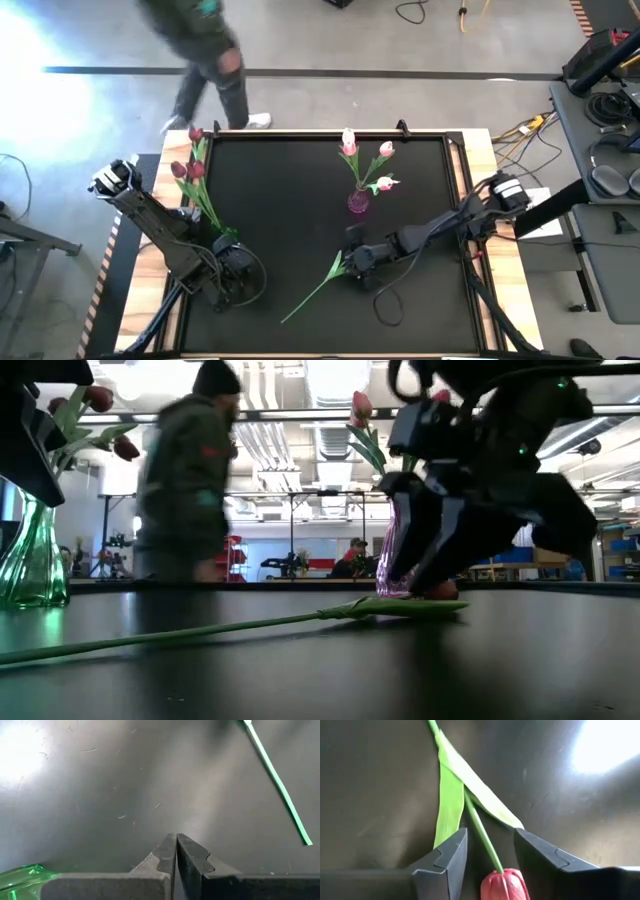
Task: Sort flowers into vase by color
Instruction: Put the red tulip into the green vase
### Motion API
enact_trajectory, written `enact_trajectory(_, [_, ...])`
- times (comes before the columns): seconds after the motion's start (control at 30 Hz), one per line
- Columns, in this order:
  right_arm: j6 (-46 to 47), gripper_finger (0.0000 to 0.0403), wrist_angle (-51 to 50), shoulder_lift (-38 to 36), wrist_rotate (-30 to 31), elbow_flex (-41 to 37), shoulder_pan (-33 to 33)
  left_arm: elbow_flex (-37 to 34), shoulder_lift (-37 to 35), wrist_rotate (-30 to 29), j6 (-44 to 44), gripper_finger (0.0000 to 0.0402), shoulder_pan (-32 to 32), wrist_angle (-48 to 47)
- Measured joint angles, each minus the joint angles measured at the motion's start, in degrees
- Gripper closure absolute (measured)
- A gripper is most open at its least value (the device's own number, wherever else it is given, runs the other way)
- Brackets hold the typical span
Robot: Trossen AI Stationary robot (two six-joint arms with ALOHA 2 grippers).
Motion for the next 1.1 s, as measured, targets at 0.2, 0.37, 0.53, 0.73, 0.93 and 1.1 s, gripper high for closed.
enact_trajectory(0.2, [-0.8,0.0294,-8.9,5.1,2.7,6.3,-0.1,0.0,0.0,0.0,1.8,0.0402,1.8,2.8])
enact_trajectory(0.37, [-1.5,0.0352,-14.4,7.7,5.0,10.1,-0.3,0.0,0.0,1.9,10.2,0.0402,4.9,9.9])
enact_trajectory(0.53, [-3.6,0.0388,-19.8,8.0,10.6,13.6,-0.4,0.0,0.0,7.6,20.1,0.0402,10.1,18.7])
enact_trajectory(0.73, [-7.9,0.0389,-25.8,7.8,14.6,18.7,-0.1,0.9,-0.2,15.0,29.3,0.0401,17.3,25.2])
enact_trajectory(0.93, [-12.2,0.0389,-26.2,7.8,15.1,21.7,0.0,4.0,0.1,15.8,36.9,0.0360,23.9,25.0])
enact_trajectory(1.1, [-14.3,0.0390,-26.0,7.8,15.4,23.1,0.0,8.5,3.7,20.7,40.4,0.0297,27.6,23.9])
